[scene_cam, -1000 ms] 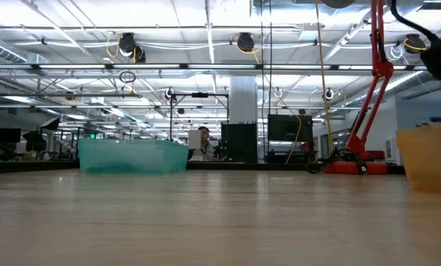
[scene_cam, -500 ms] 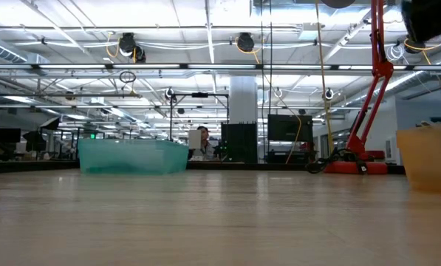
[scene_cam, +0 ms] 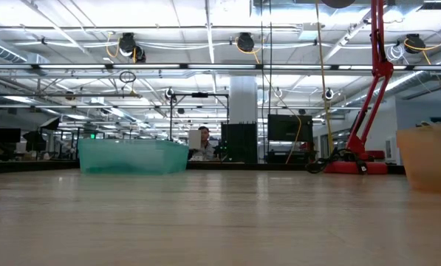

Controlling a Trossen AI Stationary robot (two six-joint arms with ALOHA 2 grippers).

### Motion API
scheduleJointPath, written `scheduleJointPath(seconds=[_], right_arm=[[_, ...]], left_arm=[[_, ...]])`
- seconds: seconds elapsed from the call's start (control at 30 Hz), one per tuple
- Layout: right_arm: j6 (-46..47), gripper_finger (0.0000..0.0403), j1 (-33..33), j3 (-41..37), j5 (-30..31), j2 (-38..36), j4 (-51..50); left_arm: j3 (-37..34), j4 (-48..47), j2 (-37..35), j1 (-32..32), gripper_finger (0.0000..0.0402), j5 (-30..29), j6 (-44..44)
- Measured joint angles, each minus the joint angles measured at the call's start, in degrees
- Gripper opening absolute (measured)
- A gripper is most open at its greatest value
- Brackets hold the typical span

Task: Pick & Place USB Port
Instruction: Adjust the orange bin

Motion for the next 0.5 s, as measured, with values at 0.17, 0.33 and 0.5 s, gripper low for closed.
scheduleJointPath(seconds=[0.17, 0.33, 0.5], right_arm=[[-7.52, 0.0000, -5.53, 0.15, 1.50, 3.08, 6.72], [-14.58, 0.0000, -13.02, 1.03, 6.79, 3.18, -0.72], [-22.43, 0.0000, -21.94, 1.20, 12.42, 0.21, -7.13]], left_arm=[[0.03, 0.09, 0.31, 1.23, 0.0092, 1.23, 0.02], [-0.01, 0.09, 1.49, 1.88, 0.0092, 3.05, 0.26], [0.03, 0.83, 2.95, 2.46, 0.0092, 5.90, -0.12]])
